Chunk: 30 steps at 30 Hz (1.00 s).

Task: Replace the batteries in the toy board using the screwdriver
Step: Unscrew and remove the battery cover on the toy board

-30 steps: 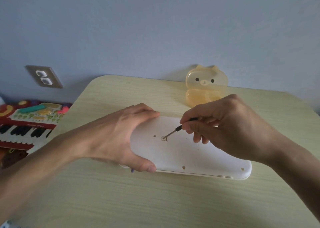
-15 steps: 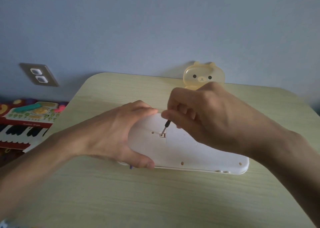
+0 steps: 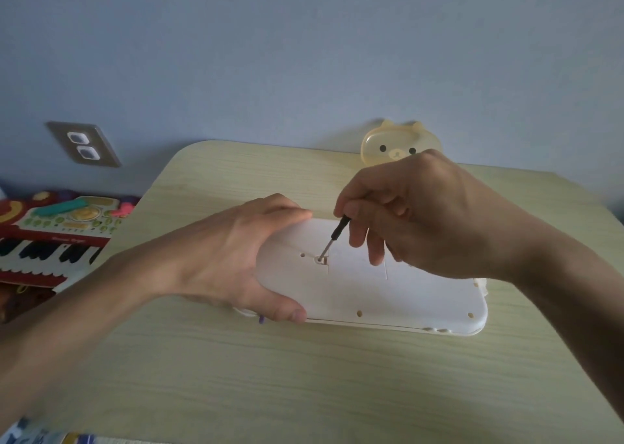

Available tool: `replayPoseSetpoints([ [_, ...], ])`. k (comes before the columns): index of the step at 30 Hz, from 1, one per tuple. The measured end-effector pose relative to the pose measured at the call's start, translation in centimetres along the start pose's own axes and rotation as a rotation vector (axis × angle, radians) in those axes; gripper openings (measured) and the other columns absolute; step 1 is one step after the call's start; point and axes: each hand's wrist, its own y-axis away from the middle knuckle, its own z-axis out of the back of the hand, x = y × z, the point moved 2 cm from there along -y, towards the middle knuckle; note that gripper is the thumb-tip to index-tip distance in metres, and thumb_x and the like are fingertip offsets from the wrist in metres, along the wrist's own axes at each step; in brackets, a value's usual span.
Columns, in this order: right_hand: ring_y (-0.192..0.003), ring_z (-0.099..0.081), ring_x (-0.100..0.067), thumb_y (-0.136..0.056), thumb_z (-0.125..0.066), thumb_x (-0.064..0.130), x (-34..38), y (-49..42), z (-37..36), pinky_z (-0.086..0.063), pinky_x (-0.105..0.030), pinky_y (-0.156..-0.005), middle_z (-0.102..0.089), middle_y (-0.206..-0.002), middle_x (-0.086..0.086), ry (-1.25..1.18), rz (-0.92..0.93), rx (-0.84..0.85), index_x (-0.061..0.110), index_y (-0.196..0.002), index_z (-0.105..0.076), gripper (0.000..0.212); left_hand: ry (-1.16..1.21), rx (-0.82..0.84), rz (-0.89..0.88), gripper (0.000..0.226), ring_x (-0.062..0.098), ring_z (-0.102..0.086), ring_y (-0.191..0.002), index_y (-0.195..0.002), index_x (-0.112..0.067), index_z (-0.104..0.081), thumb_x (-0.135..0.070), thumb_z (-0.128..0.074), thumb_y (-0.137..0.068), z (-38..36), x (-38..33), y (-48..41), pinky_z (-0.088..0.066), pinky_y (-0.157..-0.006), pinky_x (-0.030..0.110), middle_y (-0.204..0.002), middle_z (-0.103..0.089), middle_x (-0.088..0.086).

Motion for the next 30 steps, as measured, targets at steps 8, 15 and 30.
replayPoseSetpoints([
  [8, -0.046, -0.056, -0.014, -0.098, -0.065, 0.039, -0.1, 0.0, -0.5, -0.045, -0.027, -0.047, -0.062, -0.051, 0.006, 0.160, 0.061, -0.134, 0.019, -0.068, -0.064, 0.035, 0.000, 0.001, -0.001, 0.115, -0.006, -0.046, -0.133, -0.157, -0.046, -0.037, -0.080, -0.086, -0.058, -0.1, 0.0, 0.0, -0.043, -0.104, 0.018, -0.141, -0.040, -0.034],
  [15, -0.056, -0.065, -0.011, -0.094, -0.074, 0.025, 0.2, 0.3, -1.1, -0.049, -0.026, -0.055, -0.068, -0.059, 0.010, 0.129, 0.115, -0.143, 0.018, -0.086, -0.066, 0.014, 0.006, 0.008, 0.009, 0.116, -0.005, -0.045, -0.135, -0.157, -0.044, -0.037, -0.081, -0.086, -0.058, -0.2, 0.2, 0.0, -0.043, -0.108, 0.022, -0.143, -0.040, -0.033],
  [30, -0.062, -0.067, 0.000, -0.096, -0.069, 0.021, 0.2, 0.8, -0.6, -0.054, -0.024, -0.060, -0.068, -0.066, 0.018, 0.144, 0.075, -0.064, 0.022, -0.095, -0.070, 0.003, -0.019, 0.023, 0.012, 0.120, -0.008, -0.042, -0.137, -0.159, -0.047, -0.032, -0.084, -0.084, -0.058, 0.0, 0.3, -0.1, -0.042, -0.109, 0.021, -0.146, -0.036, -0.038],
])
